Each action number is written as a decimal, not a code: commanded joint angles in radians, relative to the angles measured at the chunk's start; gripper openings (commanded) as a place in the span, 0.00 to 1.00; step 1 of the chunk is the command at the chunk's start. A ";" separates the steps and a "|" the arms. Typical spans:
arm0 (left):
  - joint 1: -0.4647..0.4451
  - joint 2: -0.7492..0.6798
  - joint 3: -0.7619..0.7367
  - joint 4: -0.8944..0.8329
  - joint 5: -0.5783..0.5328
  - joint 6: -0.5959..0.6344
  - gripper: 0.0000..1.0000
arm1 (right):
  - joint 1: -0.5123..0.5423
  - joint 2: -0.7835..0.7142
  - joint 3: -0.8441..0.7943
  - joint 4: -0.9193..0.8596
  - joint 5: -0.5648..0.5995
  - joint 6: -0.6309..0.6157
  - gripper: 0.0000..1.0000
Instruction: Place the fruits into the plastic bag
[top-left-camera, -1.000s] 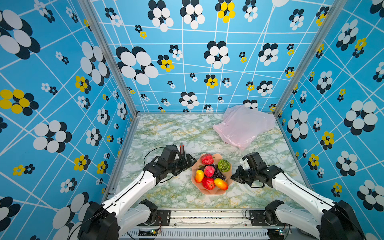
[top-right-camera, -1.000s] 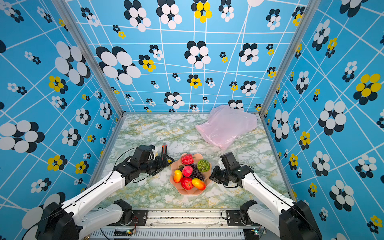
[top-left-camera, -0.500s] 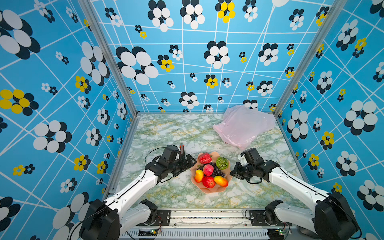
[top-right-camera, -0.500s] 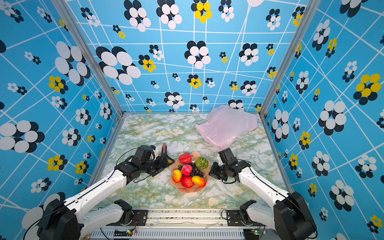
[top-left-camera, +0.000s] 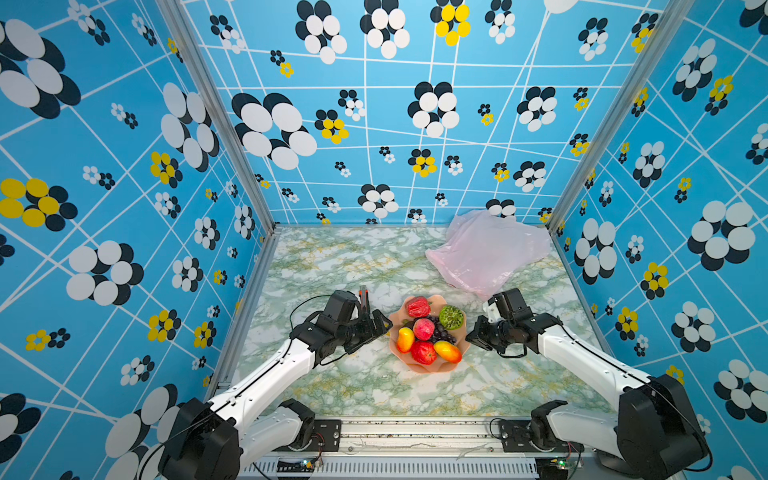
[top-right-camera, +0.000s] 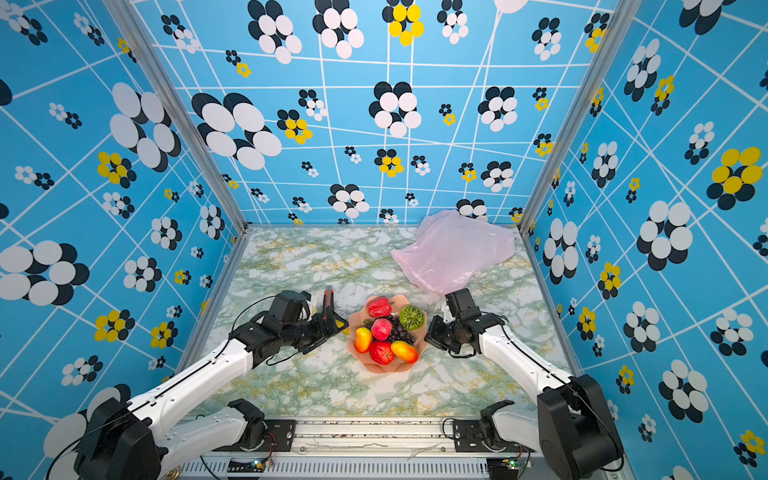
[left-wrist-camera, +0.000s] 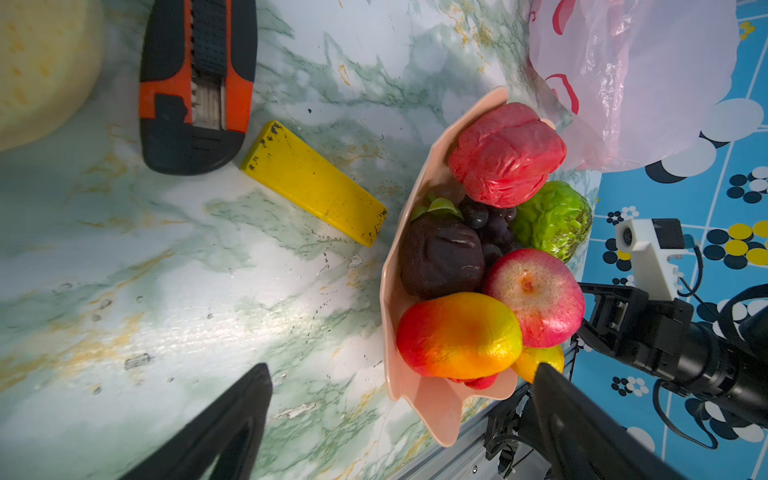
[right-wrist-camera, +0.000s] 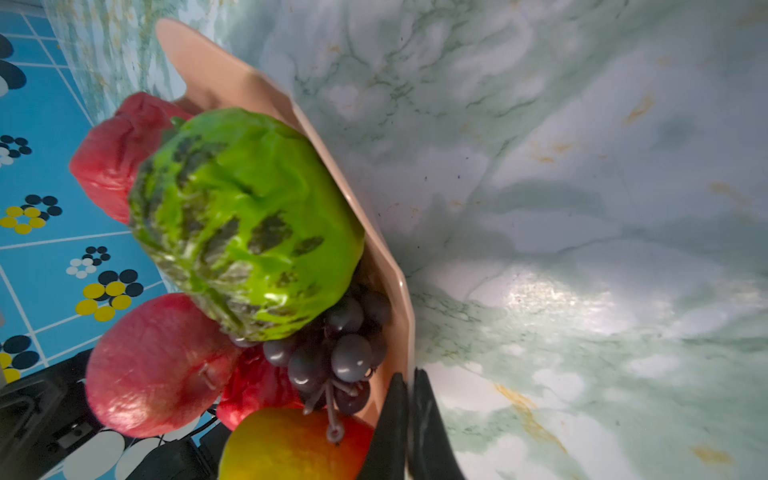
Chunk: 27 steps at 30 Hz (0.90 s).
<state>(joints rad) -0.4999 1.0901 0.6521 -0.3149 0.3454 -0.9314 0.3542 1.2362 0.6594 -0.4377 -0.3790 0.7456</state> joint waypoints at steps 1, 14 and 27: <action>-0.005 0.008 0.034 -0.022 -0.012 0.012 0.99 | -0.009 0.013 0.024 -0.016 0.000 -0.027 0.21; -0.002 0.035 0.071 -0.018 -0.014 0.031 0.99 | -0.069 -0.122 0.142 -0.235 0.047 -0.120 0.55; 0.035 -0.052 0.082 -0.049 -0.046 0.072 0.99 | -0.533 0.086 0.334 0.012 0.095 -0.069 0.97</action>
<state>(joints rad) -0.4774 1.0660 0.7288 -0.3439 0.3130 -0.8886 -0.1265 1.2289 0.9607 -0.5453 -0.3176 0.6224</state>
